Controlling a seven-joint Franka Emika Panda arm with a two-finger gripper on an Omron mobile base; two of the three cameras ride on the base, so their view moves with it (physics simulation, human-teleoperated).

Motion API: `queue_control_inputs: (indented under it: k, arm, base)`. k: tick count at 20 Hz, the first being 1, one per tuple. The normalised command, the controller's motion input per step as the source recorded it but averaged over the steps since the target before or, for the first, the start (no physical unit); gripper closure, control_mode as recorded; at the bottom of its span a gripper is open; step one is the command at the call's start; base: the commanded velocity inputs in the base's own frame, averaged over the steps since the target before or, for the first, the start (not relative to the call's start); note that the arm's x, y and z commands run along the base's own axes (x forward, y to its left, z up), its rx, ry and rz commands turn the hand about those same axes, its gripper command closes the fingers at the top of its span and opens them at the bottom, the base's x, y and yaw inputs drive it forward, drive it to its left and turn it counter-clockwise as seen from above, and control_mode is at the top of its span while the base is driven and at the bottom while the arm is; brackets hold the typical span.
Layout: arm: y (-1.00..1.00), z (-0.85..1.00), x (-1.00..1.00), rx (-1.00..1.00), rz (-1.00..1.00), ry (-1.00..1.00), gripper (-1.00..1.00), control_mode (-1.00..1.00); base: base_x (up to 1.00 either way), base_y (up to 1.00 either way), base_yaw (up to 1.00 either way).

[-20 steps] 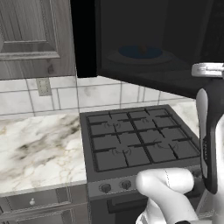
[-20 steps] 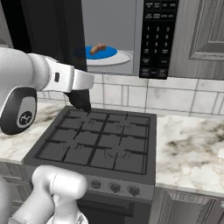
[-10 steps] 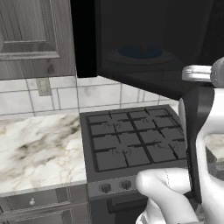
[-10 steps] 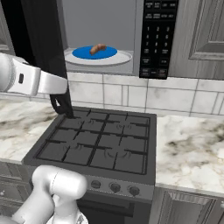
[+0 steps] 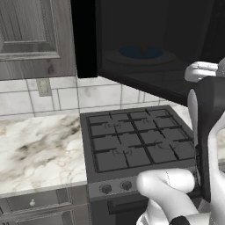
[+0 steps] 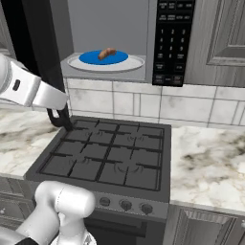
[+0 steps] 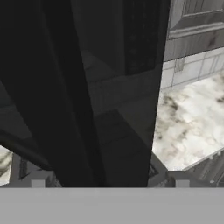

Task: Retrieve the reheated potato from the microwave, then place the potato, cheese, and condiment on the cutting board.

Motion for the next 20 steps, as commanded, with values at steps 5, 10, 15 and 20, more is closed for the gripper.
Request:
queue_control_inputs:
  k: [5, 10, 15, 20]
  arm:
    - [-0.19, 0.01, -0.48, 0.27, 0.01, 0.00, -1.00, -1.00]
    - [-0.18, 0.00, -0.28, 0.38, 0.02, -0.01, -1.00, -1.00]
    - [-0.11, 0.00, -0.09, 0.39, 0.03, -0.06, -1.00, -1.00]
    - [-0.14, 0.00, -0.32, 0.37, 0.12, -0.20, -1.00, -1.00]
  base:
    - [0.00, 0.00, 0.00]
    - [0.00, 0.00, 0.00]
    - [0.00, 0.00, 0.00]
    - [0.00, 0.00, 0.00]
